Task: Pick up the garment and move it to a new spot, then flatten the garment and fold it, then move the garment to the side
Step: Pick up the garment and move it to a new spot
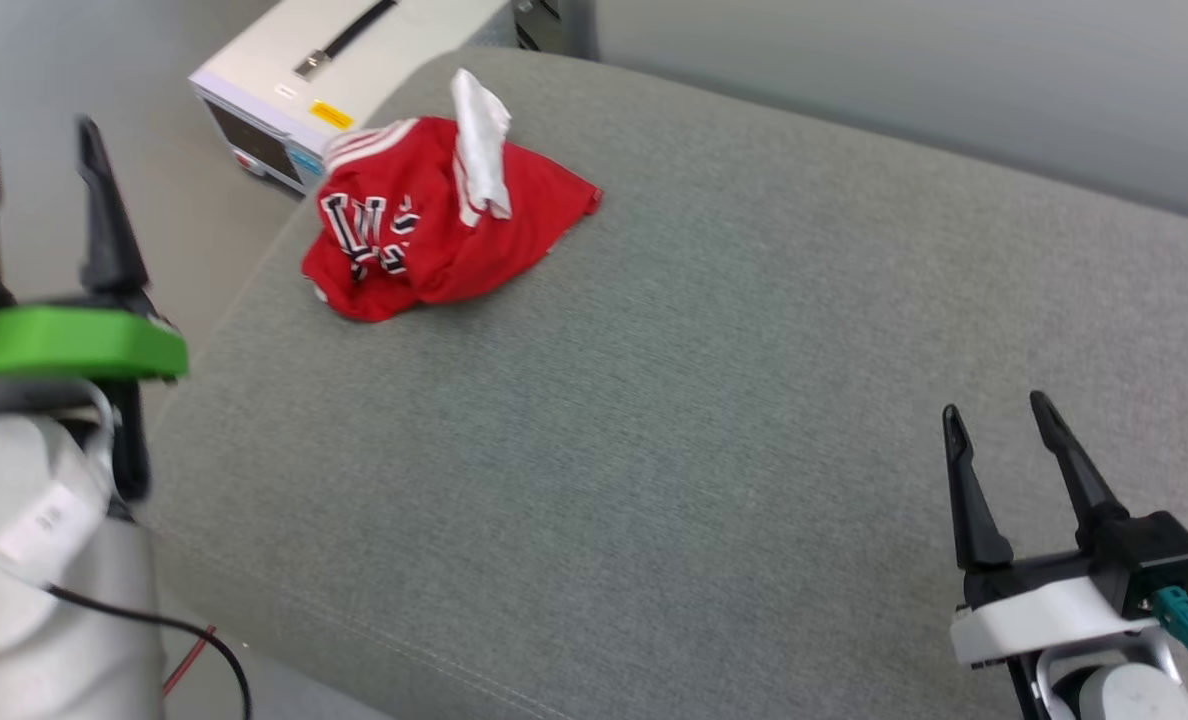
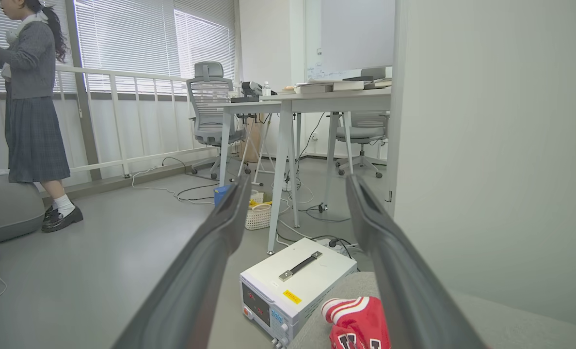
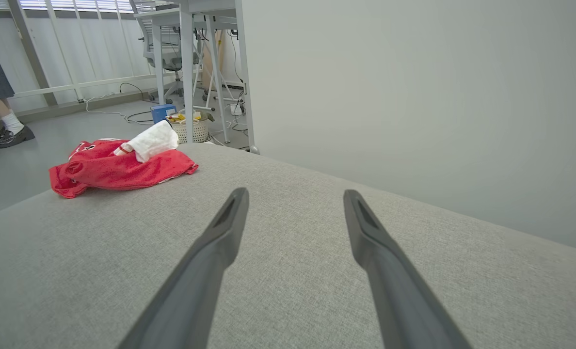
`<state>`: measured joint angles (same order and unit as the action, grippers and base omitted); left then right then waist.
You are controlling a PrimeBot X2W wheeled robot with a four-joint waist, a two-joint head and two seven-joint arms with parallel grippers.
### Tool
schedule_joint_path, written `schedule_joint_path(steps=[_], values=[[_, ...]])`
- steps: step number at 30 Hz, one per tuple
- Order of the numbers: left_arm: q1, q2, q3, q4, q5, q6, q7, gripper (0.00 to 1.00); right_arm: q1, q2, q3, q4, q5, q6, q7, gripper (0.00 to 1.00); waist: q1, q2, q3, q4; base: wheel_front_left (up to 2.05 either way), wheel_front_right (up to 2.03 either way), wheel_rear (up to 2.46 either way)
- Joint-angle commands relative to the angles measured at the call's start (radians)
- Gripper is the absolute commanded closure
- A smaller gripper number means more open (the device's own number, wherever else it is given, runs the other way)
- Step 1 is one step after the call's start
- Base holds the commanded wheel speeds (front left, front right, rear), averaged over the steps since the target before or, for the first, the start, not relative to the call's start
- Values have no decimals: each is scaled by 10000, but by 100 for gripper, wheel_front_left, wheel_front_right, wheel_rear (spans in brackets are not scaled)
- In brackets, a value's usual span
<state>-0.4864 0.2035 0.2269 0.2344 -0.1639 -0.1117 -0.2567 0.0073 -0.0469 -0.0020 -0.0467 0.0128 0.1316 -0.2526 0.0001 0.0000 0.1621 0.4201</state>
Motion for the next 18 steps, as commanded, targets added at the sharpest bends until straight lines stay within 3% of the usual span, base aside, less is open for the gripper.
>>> schedule_joint_path(steps=[1, 6, 11, 18], values=[[-554, 229, 8, 292, -106, -86, -51, 0, -237, -33, -31, -145, -149, -9, -92, 0, -1, 0, 939, -834, 0, 0, 0], [-2415, 999, -423, 1572, -644, -179, -51, 0, -618, -33, -101, -489, -419, -9, -92, 0, -1, 0, 1644, -1250, 0, 0, 0], [-4067, 2057, -2044, 2953, -1499, -186, 230, 0, -991, -36, -296, -775, -591, -9, -92, 0, -1, 0, 2206, -1540, 0, 0, 0], [-5838, 3202, -4316, 3990, -3479, -188, 2611, 0, -1440, -154, -334, -1112, -661, -9, -92, 0, -1, 0, 2836, -1922, 0, 0, 0]])
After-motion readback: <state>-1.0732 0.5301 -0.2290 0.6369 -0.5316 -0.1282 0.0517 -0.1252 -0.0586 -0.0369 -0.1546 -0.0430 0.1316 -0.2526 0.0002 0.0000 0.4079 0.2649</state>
